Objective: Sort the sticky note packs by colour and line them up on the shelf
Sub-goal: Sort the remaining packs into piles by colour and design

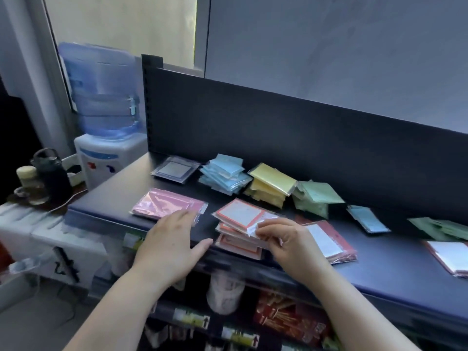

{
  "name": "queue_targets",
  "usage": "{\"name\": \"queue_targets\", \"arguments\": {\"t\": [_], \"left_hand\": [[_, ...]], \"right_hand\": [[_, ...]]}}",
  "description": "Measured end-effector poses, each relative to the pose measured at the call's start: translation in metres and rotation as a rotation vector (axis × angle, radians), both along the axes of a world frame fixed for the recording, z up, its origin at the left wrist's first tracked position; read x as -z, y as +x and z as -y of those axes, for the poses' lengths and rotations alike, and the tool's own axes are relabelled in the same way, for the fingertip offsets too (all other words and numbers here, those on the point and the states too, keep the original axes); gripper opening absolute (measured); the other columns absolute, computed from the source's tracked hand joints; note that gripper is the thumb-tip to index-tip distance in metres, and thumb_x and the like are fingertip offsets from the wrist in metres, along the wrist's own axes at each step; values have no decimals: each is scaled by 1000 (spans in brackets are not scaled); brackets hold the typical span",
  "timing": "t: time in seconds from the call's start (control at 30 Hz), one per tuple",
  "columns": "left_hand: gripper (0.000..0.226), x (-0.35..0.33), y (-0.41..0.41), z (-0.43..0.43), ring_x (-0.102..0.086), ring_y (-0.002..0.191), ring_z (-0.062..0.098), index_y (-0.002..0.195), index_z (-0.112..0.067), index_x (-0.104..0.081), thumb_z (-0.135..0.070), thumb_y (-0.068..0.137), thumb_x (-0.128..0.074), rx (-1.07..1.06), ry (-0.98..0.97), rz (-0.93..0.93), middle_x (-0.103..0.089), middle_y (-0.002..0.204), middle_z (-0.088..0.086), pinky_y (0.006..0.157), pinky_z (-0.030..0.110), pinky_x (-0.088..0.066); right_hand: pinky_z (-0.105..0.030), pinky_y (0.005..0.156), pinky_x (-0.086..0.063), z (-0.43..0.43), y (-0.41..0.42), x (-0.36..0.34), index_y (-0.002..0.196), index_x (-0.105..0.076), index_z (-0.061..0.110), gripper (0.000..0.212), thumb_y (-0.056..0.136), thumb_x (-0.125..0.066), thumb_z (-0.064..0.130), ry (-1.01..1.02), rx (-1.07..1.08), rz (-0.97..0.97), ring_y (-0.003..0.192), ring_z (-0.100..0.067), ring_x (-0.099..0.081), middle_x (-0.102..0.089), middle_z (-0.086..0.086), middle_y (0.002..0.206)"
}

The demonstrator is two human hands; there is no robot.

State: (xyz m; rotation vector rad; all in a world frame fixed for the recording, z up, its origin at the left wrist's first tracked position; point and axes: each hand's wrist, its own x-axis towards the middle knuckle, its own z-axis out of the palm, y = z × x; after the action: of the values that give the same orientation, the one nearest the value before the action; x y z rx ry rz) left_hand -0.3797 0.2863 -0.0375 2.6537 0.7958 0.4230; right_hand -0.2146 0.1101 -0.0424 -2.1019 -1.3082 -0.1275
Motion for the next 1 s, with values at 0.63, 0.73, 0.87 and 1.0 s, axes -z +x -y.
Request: {"name": "queue_targets", "arguments": {"t": [0.63, 0.73, 0.87, 1.0], "left_hand": [[75, -25, 114, 117, -32, 139, 17, 149, -22, -32, -56, 87, -56, 474, 133, 46, -36, 151, -4, 114, 33, -26], [71, -25, 141, 158, -48, 128, 24, 140, -16, -49, -53, 81, -67, 552, 176, 50, -52, 139, 2, 107, 39, -37], [73, -28, 177, 222, -39, 134, 19, 146, -22, -38, -57, 85, -58, 664, 210, 45, -42, 147, -3, 111, 33, -30], [73, -28, 218, 284, -25, 141, 13, 151, -29, -20, -62, 90, -43, 706, 272, 0, -25, 155, -9, 115, 28, -21]], "right_hand": [[-37, 90, -50, 154, 36, -29, 116, -67, 13, 40, 77, -63, 21, -229, 594, 252, 108, -28, -60, -66, -6, 113], [-39, 95, -47, 204, 49, -26, 120, -65, 14, 42, 79, -64, 25, -258, 695, 226, 112, -29, -57, -64, -7, 117], [-41, 102, -42, 270, 71, -23, 126, -61, 17, 44, 83, -63, 28, -261, 793, 170, 118, -28, -52, -59, -6, 124], [-30, 108, -30, 332, 103, -21, 137, -48, 25, 47, 91, -56, 33, -299, 806, 133, 129, -18, -38, -47, 4, 137]]}}
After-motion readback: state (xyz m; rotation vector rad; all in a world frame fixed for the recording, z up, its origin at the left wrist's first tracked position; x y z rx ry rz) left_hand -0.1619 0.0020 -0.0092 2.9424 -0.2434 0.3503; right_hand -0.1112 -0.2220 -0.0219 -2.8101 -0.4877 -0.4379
